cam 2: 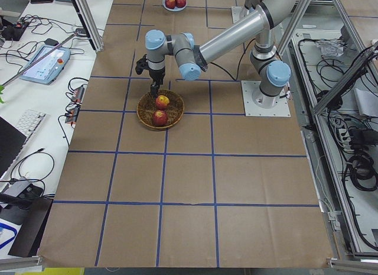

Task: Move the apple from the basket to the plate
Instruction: 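Lower the left gripper onto the red-yellow apple in the basket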

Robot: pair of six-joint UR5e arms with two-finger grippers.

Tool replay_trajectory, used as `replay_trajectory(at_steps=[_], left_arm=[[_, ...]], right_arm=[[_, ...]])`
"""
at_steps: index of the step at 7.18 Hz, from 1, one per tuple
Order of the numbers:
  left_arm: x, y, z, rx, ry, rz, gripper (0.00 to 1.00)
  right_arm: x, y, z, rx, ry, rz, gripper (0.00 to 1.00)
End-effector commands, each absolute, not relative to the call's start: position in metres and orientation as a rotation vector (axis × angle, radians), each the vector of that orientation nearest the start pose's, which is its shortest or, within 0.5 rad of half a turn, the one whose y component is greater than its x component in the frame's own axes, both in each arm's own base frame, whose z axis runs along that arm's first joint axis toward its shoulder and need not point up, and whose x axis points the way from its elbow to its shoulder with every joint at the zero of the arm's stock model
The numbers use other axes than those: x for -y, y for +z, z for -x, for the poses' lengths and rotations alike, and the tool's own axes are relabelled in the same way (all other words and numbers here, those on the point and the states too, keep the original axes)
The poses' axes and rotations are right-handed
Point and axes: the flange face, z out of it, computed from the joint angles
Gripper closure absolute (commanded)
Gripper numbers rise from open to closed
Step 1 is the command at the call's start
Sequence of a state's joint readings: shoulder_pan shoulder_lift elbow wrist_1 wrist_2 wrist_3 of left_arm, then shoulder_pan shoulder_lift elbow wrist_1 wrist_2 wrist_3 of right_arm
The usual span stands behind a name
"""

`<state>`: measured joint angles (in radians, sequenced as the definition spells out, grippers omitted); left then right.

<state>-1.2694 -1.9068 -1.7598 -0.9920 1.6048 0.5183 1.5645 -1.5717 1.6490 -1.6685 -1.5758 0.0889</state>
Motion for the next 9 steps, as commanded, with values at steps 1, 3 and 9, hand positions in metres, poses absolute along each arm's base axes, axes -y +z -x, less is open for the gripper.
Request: replay_trajectory(at_steps=[1,3,9], left_arm=[[0.602,0.252,-0.053,-3.081,-0.008,-0.334,0.01],[0.605,0.227,-0.081,-3.084,0.060,-0.274,0.01],[0.596,0.203,-0.072,-3.110,0.133,-0.259,0.29]], right_arm=[[0.492,0.461,-0.130,-3.143,-0.034,-0.147,0.00],[0.493,0.460,-0.131,-3.142,-0.029,-0.147,0.00],[0.493,0.460,-0.130,-3.143,-0.029,-0.147,0.00]])
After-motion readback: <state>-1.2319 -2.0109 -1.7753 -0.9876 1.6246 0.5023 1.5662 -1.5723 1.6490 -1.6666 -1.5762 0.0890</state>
